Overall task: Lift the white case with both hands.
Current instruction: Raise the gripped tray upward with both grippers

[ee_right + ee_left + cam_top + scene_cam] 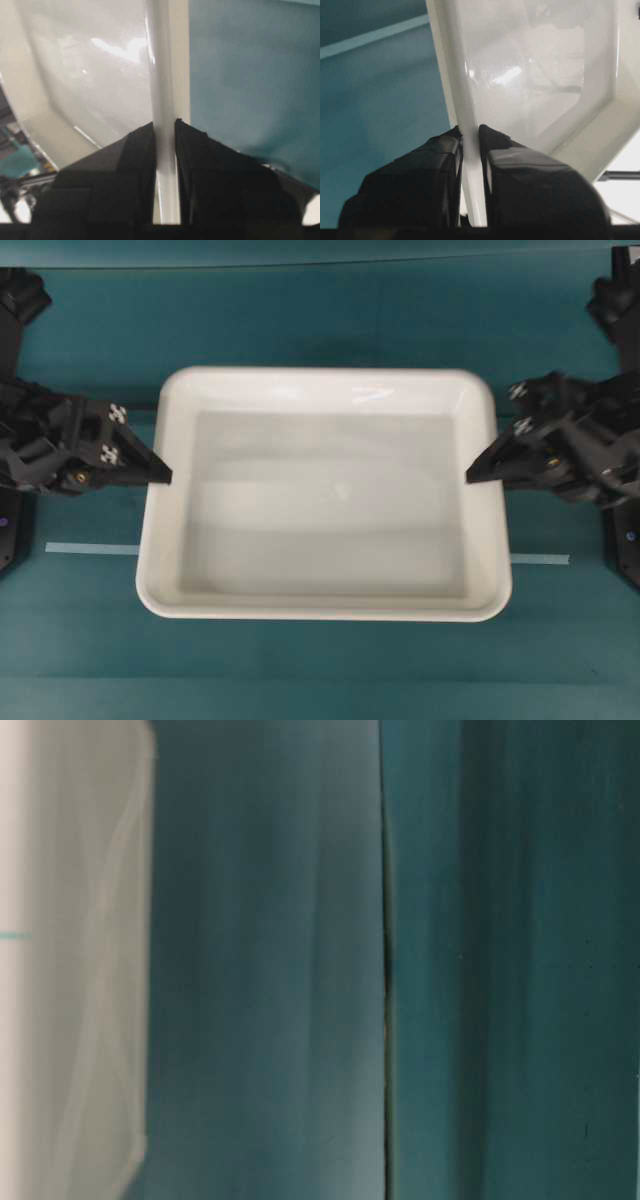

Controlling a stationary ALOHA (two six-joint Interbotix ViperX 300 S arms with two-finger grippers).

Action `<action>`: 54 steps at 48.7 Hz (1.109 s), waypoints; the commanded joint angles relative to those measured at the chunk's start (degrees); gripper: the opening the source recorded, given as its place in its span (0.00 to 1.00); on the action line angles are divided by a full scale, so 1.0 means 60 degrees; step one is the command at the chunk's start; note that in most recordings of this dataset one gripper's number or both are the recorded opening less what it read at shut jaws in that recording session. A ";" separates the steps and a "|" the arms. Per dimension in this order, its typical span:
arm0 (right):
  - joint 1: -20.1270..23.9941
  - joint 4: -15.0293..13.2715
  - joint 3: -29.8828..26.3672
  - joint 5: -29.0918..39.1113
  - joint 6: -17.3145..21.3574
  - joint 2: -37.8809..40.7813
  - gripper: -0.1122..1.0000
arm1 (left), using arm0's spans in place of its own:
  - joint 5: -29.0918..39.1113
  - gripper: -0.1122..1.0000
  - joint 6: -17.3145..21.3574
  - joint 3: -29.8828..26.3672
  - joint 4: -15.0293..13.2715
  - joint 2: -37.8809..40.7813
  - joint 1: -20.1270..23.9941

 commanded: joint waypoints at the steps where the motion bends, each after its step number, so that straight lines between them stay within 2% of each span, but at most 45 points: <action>1: -0.0146 -0.0117 -0.0747 0.0322 0.0220 -0.0117 0.19 | 0.0015 0.18 0.0059 -0.0601 0.0059 0.0220 -0.0015; 9: -0.0220 -0.0161 -0.1597 0.1304 0.0308 -0.0220 0.19 | 0.0308 0.18 0.0059 -0.1128 0.0059 0.0264 0.0000; 23: -0.0220 -0.0146 -0.2974 0.2505 0.0264 -0.0029 0.19 | 0.1963 0.18 0.0220 -0.2754 0.0073 0.0410 0.0029; 34: -0.0220 -0.0161 -0.3325 0.2813 0.0234 -0.0044 0.19 | 0.2490 0.17 0.0542 -0.3618 0.0059 0.0791 0.0044; 54: -0.0220 -0.0146 -0.3105 0.2637 -0.0015 -0.0073 0.19 | 0.2476 0.17 0.0747 -0.3691 0.0059 0.0967 0.0015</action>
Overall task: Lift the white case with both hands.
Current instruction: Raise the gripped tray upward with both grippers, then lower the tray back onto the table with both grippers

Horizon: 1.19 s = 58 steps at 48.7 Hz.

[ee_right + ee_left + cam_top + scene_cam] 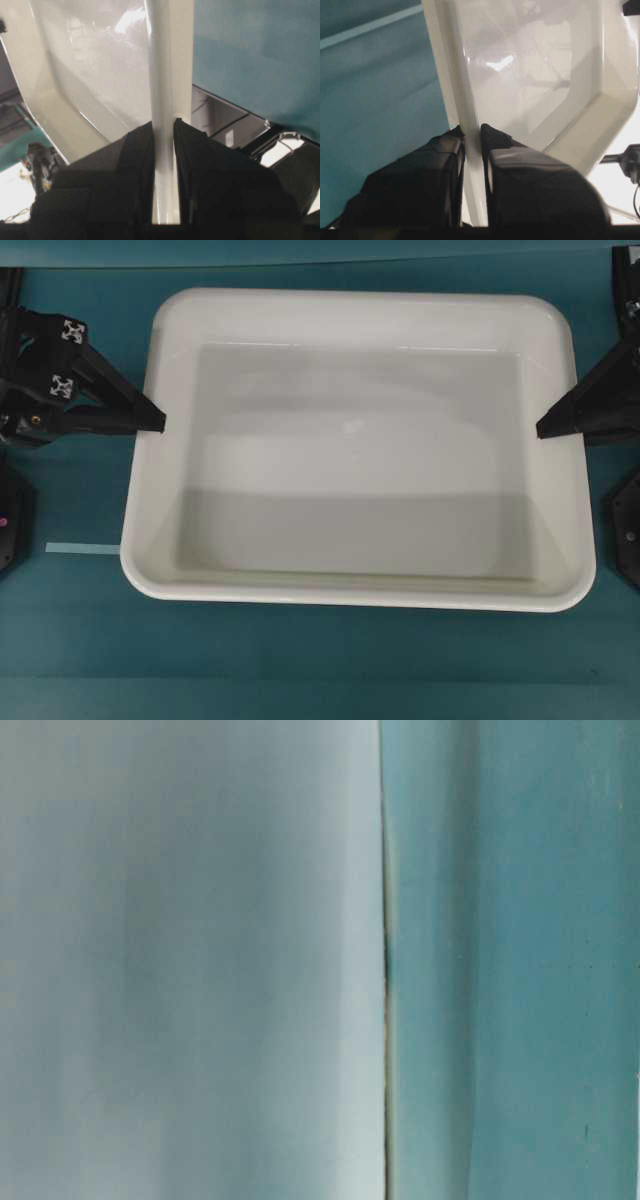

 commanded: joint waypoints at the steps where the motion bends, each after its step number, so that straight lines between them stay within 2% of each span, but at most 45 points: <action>1: -0.0044 0.0000 -0.0088 -0.0234 -0.0029 0.0117 0.19 | -0.0044 0.17 0.0117 -0.0205 0.0044 0.0190 -0.0044; 22: 0.0029 0.0000 0.0308 -0.0571 -0.0029 0.0117 0.19 | -0.0044 0.17 0.0220 0.0059 0.0059 0.0234 -0.0073; 27: 0.0234 0.0000 0.0923 -0.1069 -0.0059 0.0132 0.19 | -0.0220 0.17 0.0308 0.0586 0.0044 0.0249 -0.0146; 37: 0.0630 0.0000 0.2446 -0.2446 -0.0103 0.0146 0.19 | -0.1538 0.17 0.0308 0.2095 0.0059 0.0322 -0.0205; 50: 0.0615 0.0015 0.3970 -0.2842 -0.0747 0.0190 0.19 | -0.2534 0.17 0.0278 0.3618 0.0059 0.0352 -0.0146; 58: 0.0601 0.0000 0.4805 -0.3457 -0.1011 0.0337 0.19 | -0.2944 0.17 0.0264 0.4321 0.0059 0.0410 -0.0029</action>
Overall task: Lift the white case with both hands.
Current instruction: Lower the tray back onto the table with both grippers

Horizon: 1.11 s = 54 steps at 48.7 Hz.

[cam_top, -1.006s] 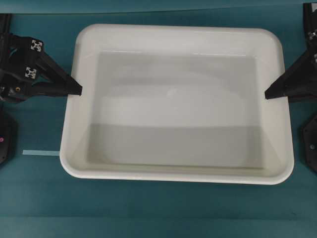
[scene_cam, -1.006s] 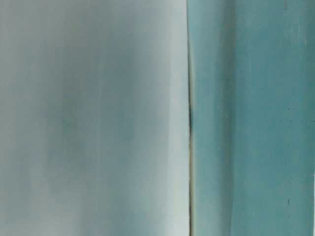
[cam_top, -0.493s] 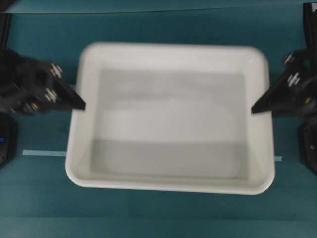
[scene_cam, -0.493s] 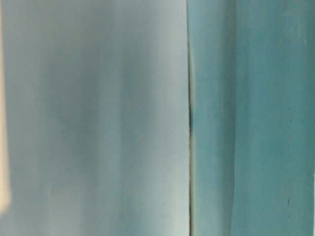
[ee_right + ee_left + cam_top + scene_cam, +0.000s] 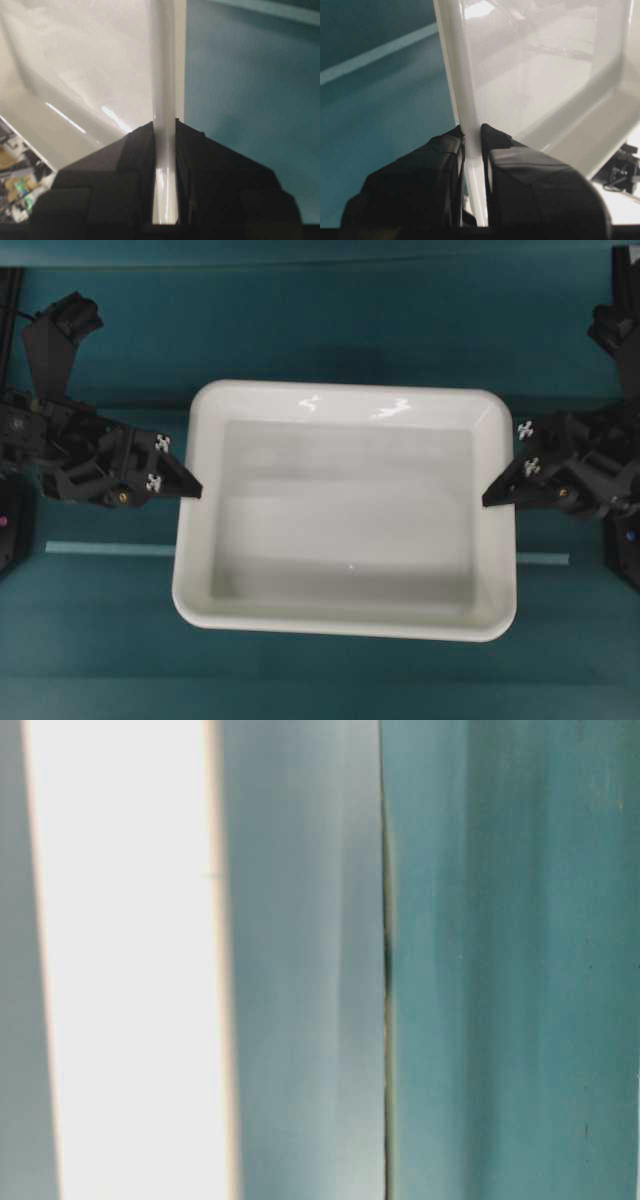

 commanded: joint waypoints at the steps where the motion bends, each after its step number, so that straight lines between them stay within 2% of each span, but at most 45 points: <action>1: -0.0015 0.0029 0.0322 -0.0396 -0.0073 0.0308 0.19 | -0.0103 0.17 0.0044 0.0205 0.0059 0.0190 0.0059; 18: 0.0000 0.0029 0.1670 -0.2153 -0.0527 0.1348 0.19 | -0.0952 0.17 0.0029 0.1421 0.0059 0.0981 0.0132; 33: 0.0000 0.0015 0.2021 -0.3779 -0.1157 0.2886 0.19 | -0.2021 0.17 0.0044 0.2153 0.0059 0.2051 0.0410; 47: 0.0000 0.0132 0.2358 -0.4951 -0.1201 0.4131 0.19 | -0.2109 0.17 0.0044 0.2754 0.0059 0.2095 0.0718; 54: 0.0000 0.0161 0.2402 -0.5039 -0.1187 0.4556 0.19 | -0.2168 0.17 0.0029 0.2988 0.0059 0.2153 0.0835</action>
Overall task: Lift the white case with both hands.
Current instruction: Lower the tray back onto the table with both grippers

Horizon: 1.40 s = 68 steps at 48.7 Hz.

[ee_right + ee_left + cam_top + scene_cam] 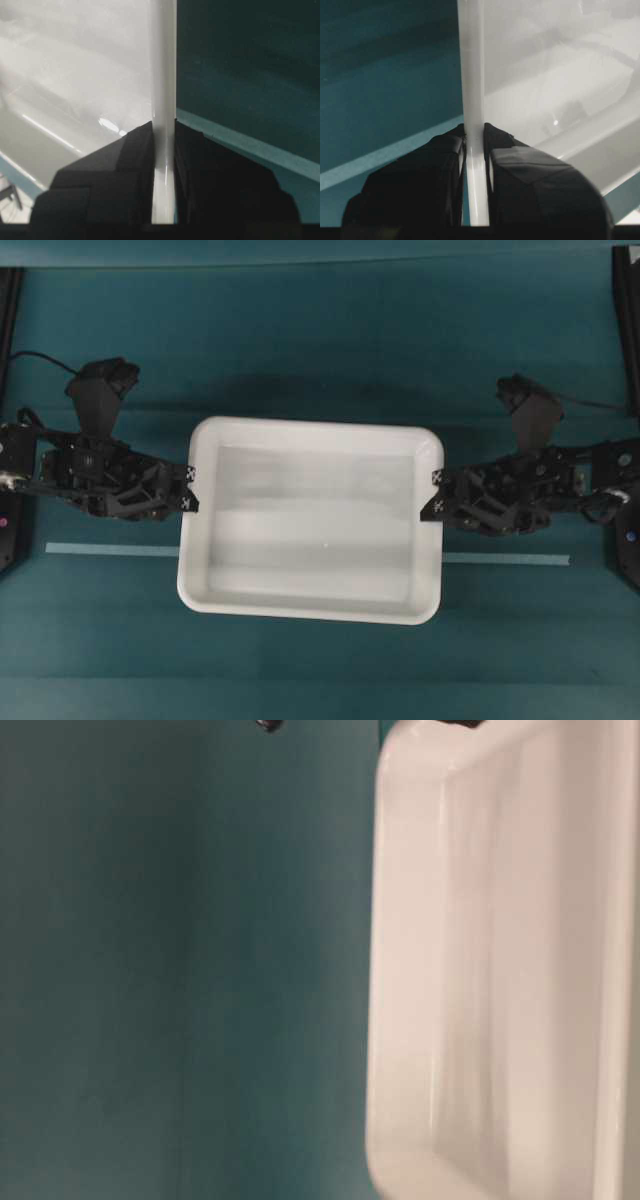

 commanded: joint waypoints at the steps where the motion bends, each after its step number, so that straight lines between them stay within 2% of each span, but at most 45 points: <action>1: 0.0000 0.0029 0.0249 0.0073 -0.0029 0.0454 0.19 | 0.0088 0.17 0.0015 0.0249 0.0059 0.0205 0.0073; 14: -0.0015 0.0117 0.0454 0.0132 -0.0015 0.0410 0.19 | -0.0645 0.17 -0.0088 0.0220 0.0059 0.0938 0.0088; 35: -0.0132 0.0117 0.0615 -0.0190 -0.0015 0.1187 0.19 | -0.0732 0.17 -0.0132 0.0176 0.0059 0.1904 0.0059; 47: -0.0337 0.0029 0.0688 -0.0205 -0.0044 0.1245 0.19 | -0.0996 0.17 -0.1011 0.0132 0.0059 0.2300 0.0000; 68: -0.0410 0.0029 0.0732 -0.0513 -0.0044 0.1245 0.19 | -0.1172 0.17 -0.1069 0.0146 0.0059 0.2241 -0.0059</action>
